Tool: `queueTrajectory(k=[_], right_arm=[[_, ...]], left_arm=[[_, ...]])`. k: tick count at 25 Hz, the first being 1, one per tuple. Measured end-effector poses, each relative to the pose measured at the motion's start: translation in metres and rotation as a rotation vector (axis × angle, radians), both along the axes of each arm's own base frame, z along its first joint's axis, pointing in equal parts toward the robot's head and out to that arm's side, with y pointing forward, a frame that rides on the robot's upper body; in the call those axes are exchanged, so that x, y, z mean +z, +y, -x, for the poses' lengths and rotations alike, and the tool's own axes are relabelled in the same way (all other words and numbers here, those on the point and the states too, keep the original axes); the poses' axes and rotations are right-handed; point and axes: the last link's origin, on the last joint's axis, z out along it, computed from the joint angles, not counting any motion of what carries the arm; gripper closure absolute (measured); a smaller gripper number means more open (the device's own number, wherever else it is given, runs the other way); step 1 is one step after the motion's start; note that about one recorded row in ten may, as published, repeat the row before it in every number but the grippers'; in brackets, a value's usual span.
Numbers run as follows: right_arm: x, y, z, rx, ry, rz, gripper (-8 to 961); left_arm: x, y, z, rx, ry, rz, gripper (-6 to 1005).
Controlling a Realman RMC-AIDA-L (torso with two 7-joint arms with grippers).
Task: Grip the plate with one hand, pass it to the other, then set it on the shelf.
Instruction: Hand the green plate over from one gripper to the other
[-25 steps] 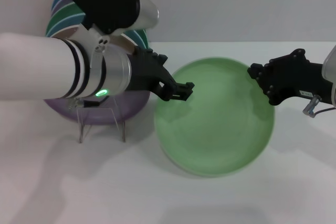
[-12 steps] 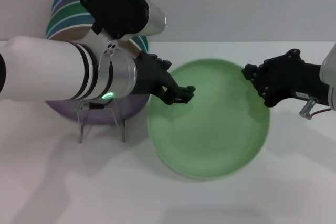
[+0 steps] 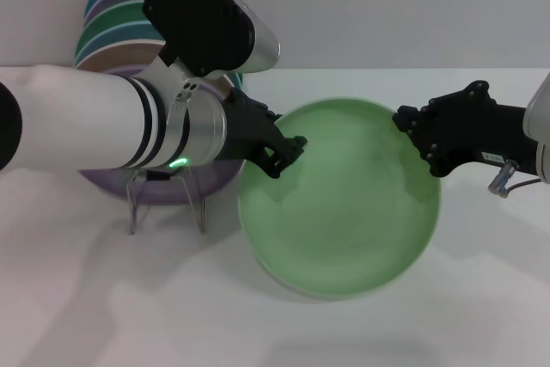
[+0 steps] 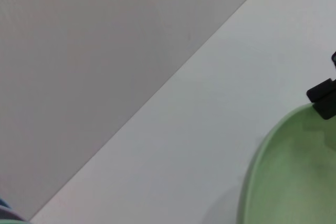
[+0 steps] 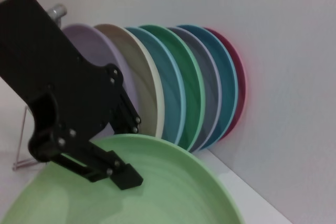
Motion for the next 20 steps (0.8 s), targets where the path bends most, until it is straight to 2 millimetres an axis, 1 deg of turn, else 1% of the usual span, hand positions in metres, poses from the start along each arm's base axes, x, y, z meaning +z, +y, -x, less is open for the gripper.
queueTrajectory(k=[10, 14, 15, 17, 18, 19, 20], right_arm=[[-0.002, -0.005, 0.000, -0.013, 0.054, 0.040, 942], [-0.001, -0.007, -0.003, -0.037, 0.090, 0.041, 942], [0.001, -0.008, -0.005, -0.047, 0.106, 0.037, 890], [0.007, -0.009, -0.008, -0.067, 0.145, 0.026, 786], [0.016, -0.011, -0.014, -0.101, 0.215, 0.008, 734], [0.016, -0.011, -0.014, -0.101, 0.215, 0.008, 675], [0.023, -0.011, -0.020, -0.123, 0.257, -0.009, 616]], left_arm=[[-0.001, 0.002, -0.006, -0.056, -0.013, -0.031, 803], [0.000, 0.001, -0.009, -0.076, -0.030, -0.046, 881], [0.001, 0.001, -0.010, -0.078, -0.034, -0.050, 900], [0.003, 0.000, -0.011, -0.084, -0.044, -0.057, 908], [0.003, 0.000, -0.012, -0.086, -0.047, -0.059, 912], [0.005, -0.001, -0.013, -0.092, -0.056, -0.069, 919], [0.008, -0.002, -0.015, -0.101, -0.065, -0.081, 926]])
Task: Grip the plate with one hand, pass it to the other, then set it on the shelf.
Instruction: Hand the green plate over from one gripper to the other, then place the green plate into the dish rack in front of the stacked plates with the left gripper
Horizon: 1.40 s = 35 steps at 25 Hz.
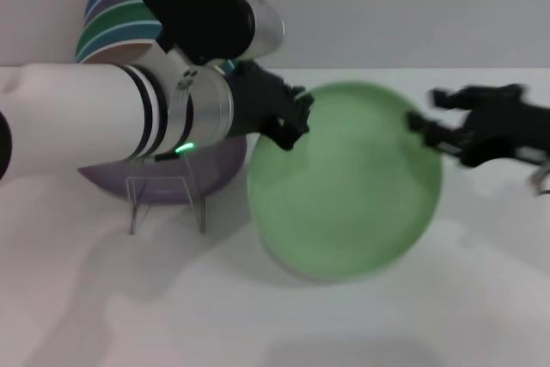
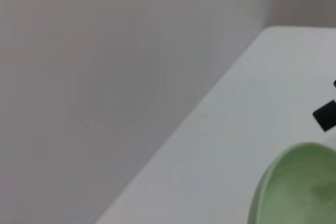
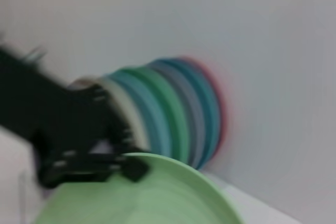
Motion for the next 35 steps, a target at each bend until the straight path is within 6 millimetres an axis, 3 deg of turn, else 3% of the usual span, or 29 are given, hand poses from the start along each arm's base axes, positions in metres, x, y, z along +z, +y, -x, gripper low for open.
queueTrajectory(k=[2, 3, 4, 9, 13, 17, 20, 25, 31, 35], right_arm=[[0.017, -0.001, -0.015, -0.057, 0.098, -0.038, 498], [0.037, -0.003, -0.041, -0.121, 0.204, -0.079, 485], [0.037, -0.003, -0.041, -0.121, 0.204, -0.079, 471], [0.071, -0.011, -0.103, -0.202, 0.469, -0.174, 404], [0.082, -0.022, -0.131, -0.216, 0.550, -0.248, 351], [0.077, -0.030, -0.139, -0.188, 0.516, -0.284, 353], [0.070, -0.033, -0.141, -0.152, 0.483, -0.286, 351], [0.057, -0.033, -0.144, -0.126, 0.467, -0.277, 347], [0.050, -0.031, -0.143, -0.096, 0.441, -0.274, 343], [0.047, -0.029, -0.141, -0.091, 0.447, -0.267, 339]], left_arm=[[0.007, -0.001, -0.002, -0.031, -0.025, -0.046, 939], [0.012, -0.001, -0.004, -0.064, -0.043, -0.089, 946], [0.018, -0.002, -0.004, -0.103, -0.065, -0.142, 953], [0.041, -0.009, -0.005, -0.321, -0.132, -0.446, 952], [0.039, -0.028, -0.002, -0.516, -0.141, -0.711, 951], [0.033, -0.048, 0.014, -0.643, -0.242, -0.861, 950], [0.033, -0.059, 0.035, -0.701, -0.402, -0.873, 950], [0.047, -0.055, 0.096, -0.660, -0.621, -0.798, 949], [0.053, -0.054, 0.153, -0.737, -0.511, -0.766, 948], [0.054, -0.054, 0.168, -0.741, -0.435, -0.755, 947]])
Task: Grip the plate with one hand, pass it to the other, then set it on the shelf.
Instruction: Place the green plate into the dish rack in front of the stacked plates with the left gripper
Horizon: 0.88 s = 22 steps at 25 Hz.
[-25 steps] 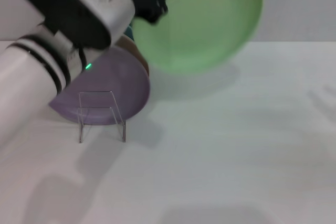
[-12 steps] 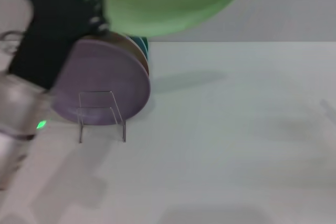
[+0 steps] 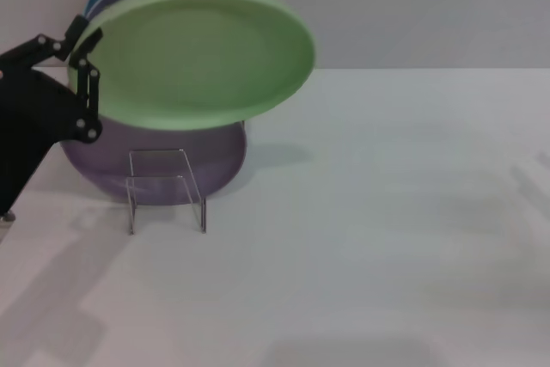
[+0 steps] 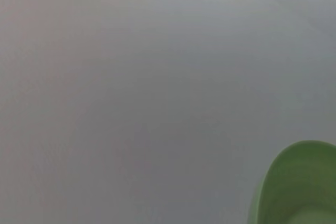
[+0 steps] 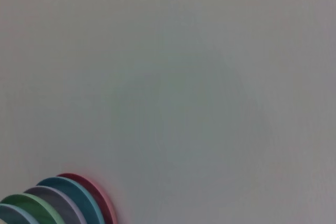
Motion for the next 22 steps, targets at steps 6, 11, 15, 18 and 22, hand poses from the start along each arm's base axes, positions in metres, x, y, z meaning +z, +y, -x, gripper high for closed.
queueTrajectory(k=[6, 11, 15, 18, 22], right_arm=[[0.000, -0.001, 0.002, 0.014, 0.003, 0.003, 335], [-0.001, -0.001, 0.002, 0.014, 0.006, 0.005, 331], [-0.002, 0.000, 0.003, 0.017, 0.008, 0.006, 327], [-0.002, 0.002, 0.004, 0.022, 0.009, 0.006, 325], [-0.002, 0.002, 0.004, 0.025, 0.008, 0.007, 322]], left_arm=[[0.005, -0.003, 0.020, 0.062, 0.052, 0.002, 946], [0.007, -0.006, 0.030, 0.097, 0.076, 0.007, 945], [0.006, -0.009, 0.036, 0.120, 0.085, 0.019, 944], [0.003, -0.010, 0.039, 0.139, 0.094, 0.026, 943], [0.001, -0.010, 0.039, 0.145, 0.098, 0.031, 943]])
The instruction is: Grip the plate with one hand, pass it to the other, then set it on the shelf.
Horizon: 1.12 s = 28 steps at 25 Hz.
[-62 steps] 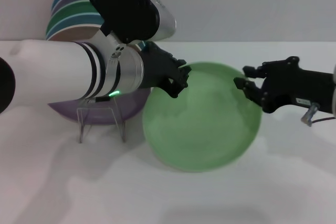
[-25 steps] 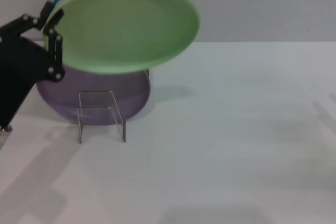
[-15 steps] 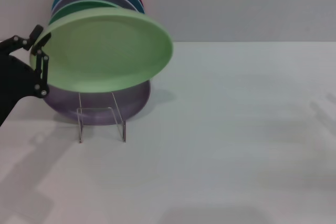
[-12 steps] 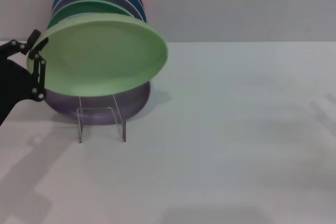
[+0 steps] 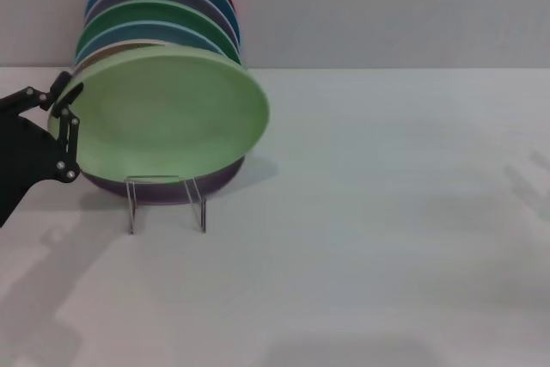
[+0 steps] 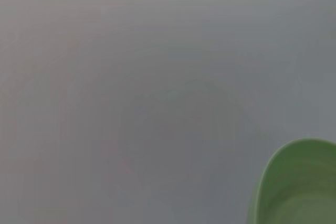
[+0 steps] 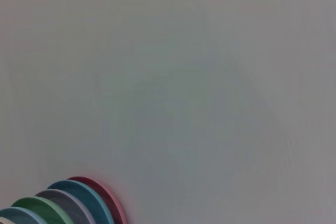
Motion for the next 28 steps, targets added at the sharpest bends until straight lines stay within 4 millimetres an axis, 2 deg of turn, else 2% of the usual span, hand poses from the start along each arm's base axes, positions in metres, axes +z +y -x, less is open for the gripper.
queueTrajectory(k=[7, 8, 12, 16, 19, 22, 24, 25, 27, 28], right_arm=[[0.001, 0.000, 0.001, 0.006, -0.001, 0.001, 316], [0.001, 0.000, 0.001, 0.006, -0.002, 0.001, 315], [0.001, 0.000, 0.001, 0.007, -0.007, 0.000, 312], [0.002, -0.002, -0.001, 0.001, -0.008, -0.003, 309], [0.002, -0.003, -0.002, 0.002, -0.014, -0.007, 306], [0.001, -0.005, -0.003, 0.013, -0.042, -0.022, 304], [-0.002, -0.008, -0.004, 0.035, -0.082, -0.060, 302], [-0.003, -0.010, -0.005, 0.046, -0.097, -0.087, 302], [-0.008, -0.013, -0.008, 0.057, -0.107, -0.170, 300], [-0.011, -0.016, -0.010, 0.058, -0.111, -0.208, 299]], left_arm=[[-0.009, 0.001, -0.001, 0.045, -0.010, -0.023, 941], [-0.016, 0.003, -0.001, 0.072, 0.015, -0.055, 941], [-0.024, 0.008, 0.000, 0.110, 0.058, -0.062, 759], [-0.024, 0.008, 0.000, 0.110, 0.058, -0.062, 716], [-0.020, -0.003, 0.000, 0.093, 0.024, -0.090, 683], [-0.020, -0.003, 0.000, 0.093, 0.024, -0.090, 628], [0.002, -0.028, 0.010, 0.128, -0.108, -0.223, 591], [0.011, -0.031, 0.016, 0.156, -0.171, -0.249, 573], [0.014, -0.032, 0.018, 0.169, -0.200, -0.253, 536], [0.026, -0.032, 0.029, 0.225, -0.320, -0.257, 518]])
